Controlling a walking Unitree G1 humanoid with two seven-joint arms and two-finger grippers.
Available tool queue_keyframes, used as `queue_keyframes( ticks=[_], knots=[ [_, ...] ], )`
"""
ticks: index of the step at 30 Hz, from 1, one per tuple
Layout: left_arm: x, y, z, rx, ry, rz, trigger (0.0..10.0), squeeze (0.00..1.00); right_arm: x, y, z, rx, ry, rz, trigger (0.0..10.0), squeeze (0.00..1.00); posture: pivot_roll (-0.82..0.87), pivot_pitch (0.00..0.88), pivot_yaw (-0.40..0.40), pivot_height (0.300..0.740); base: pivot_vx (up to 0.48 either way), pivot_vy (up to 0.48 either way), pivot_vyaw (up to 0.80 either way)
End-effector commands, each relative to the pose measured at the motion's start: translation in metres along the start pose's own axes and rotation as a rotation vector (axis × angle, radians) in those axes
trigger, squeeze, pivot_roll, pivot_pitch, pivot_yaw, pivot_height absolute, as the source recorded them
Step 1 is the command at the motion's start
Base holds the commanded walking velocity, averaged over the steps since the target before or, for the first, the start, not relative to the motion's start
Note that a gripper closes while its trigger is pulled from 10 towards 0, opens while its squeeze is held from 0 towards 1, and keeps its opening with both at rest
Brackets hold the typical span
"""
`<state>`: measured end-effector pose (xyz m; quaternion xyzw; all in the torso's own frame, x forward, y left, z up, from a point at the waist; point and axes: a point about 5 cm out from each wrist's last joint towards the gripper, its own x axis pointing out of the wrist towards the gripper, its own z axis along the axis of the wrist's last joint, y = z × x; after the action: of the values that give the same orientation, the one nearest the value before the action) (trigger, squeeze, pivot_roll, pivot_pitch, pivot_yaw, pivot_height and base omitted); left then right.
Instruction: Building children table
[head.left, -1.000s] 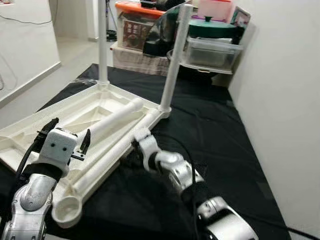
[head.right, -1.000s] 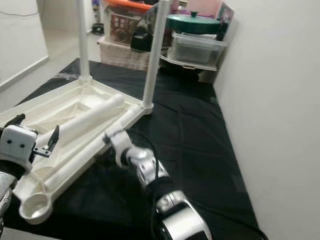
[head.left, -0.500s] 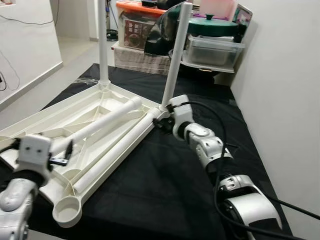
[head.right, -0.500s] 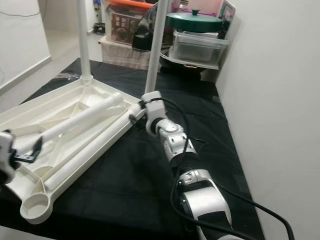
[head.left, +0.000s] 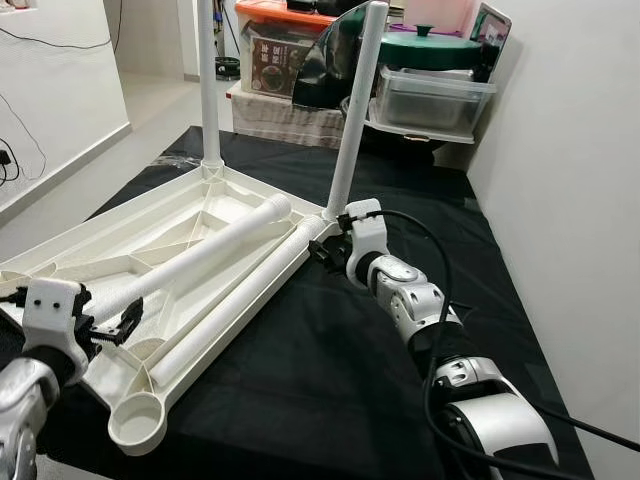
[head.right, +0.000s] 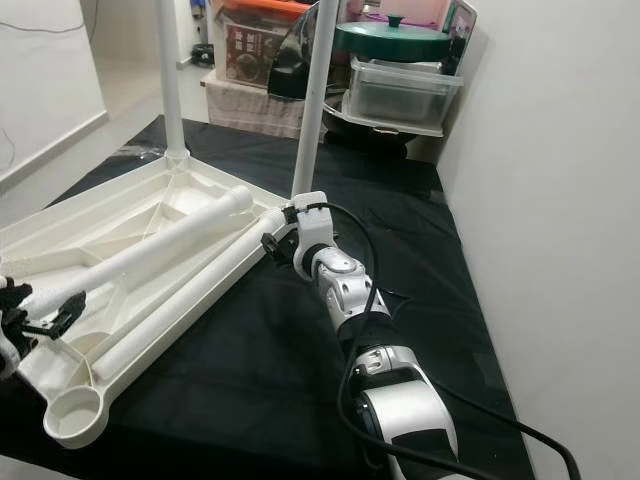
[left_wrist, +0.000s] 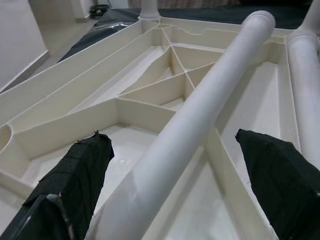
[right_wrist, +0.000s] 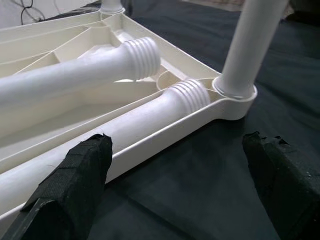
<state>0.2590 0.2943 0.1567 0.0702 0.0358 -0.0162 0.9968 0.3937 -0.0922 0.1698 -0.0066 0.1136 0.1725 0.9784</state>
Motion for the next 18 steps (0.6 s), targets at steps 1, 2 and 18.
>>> queue_keyframes(
  ticks=[1,2,18],
  knots=[
    [0.002,0.003,-0.003,-0.007,0.027,-0.013,10.0,0.00,-0.001,-0.007,-0.007,0.031,0.019,-0.026,10.0,0.00,0.10,0.000,-0.093,0.740,0.000,0.000,0.00],
    [0.002,0.004,-0.004,-0.009,0.035,-0.017,10.0,0.00,-0.001,-0.007,-0.008,0.034,0.021,-0.028,10.0,0.00,0.10,0.000,-0.093,0.740,0.000,0.000,0.00],
    [0.010,0.032,-0.016,0.000,0.213,0.009,10.0,0.00,-0.001,0.000,-0.020,0.082,0.087,-0.018,10.0,0.00,0.09,0.000,-0.088,0.740,0.000,0.000,0.00]
  ],
)
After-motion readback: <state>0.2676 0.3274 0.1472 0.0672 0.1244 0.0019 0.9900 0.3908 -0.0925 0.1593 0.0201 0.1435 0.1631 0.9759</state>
